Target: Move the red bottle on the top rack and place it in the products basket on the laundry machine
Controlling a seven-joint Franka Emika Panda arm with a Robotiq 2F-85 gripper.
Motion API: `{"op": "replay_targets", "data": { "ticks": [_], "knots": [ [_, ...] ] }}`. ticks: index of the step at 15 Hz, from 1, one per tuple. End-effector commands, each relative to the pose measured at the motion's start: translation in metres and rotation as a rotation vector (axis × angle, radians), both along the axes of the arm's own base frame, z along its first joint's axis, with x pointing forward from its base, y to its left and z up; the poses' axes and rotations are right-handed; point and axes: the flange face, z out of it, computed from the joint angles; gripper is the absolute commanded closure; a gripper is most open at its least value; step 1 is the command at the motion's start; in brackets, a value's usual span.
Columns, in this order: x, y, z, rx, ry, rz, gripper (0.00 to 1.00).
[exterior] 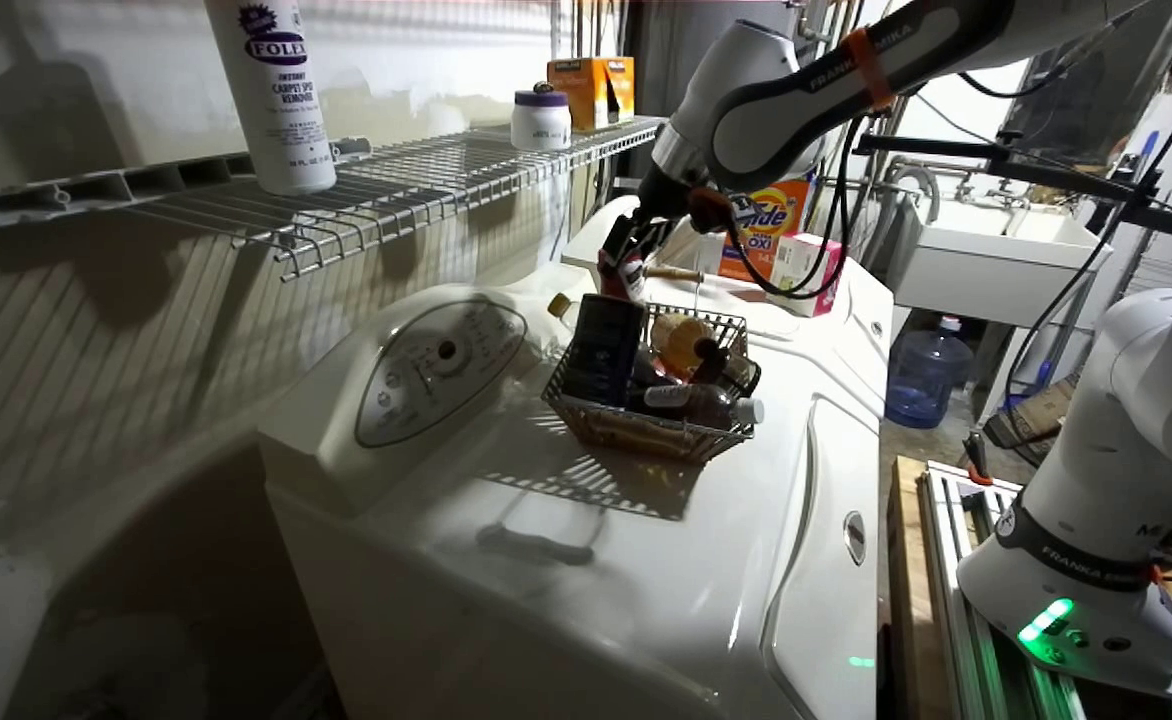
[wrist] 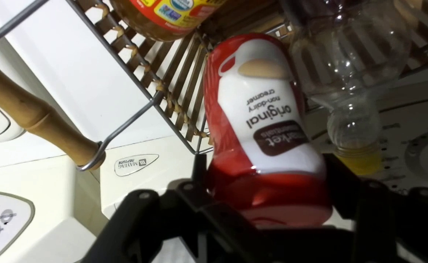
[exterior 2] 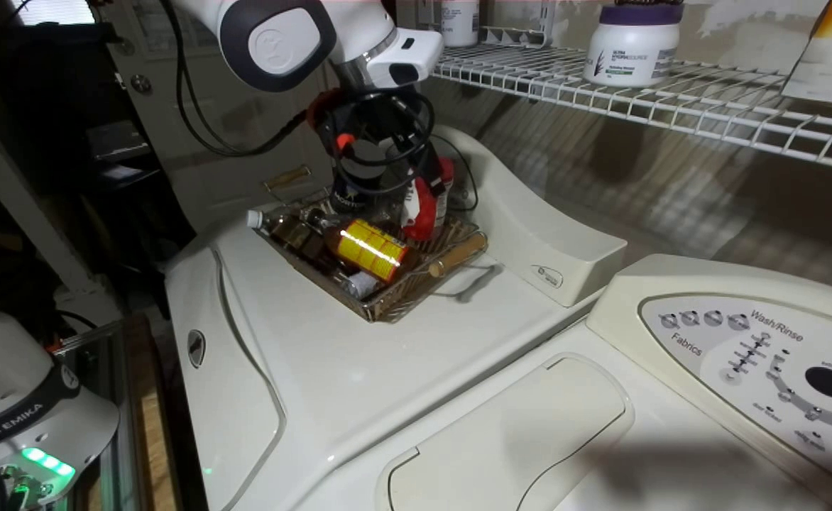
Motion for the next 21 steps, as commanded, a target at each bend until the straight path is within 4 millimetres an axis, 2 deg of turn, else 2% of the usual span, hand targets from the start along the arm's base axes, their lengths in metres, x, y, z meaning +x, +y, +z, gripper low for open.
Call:
{"op": "replay_targets", "data": {
  "ticks": [1,2,3,4,7,12,21],
  "knots": [
    [0.007,0.000,-0.004,0.005,0.003,-0.019,0.48],
    [0.008,0.000,-0.005,0.009,0.006,-0.015,0.15],
    [0.007,0.001,-0.004,0.011,0.009,-0.014,0.04],
    [0.007,0.001,-0.003,0.005,0.009,-0.013,0.00],
    [0.006,0.001,0.009,-0.014,-0.005,-0.013,0.00],
    [-0.001,0.008,0.040,-0.040,-0.016,-0.002,0.00],
    [-0.025,0.046,0.110,-0.117,0.201,0.022,0.00]
  ]
}}
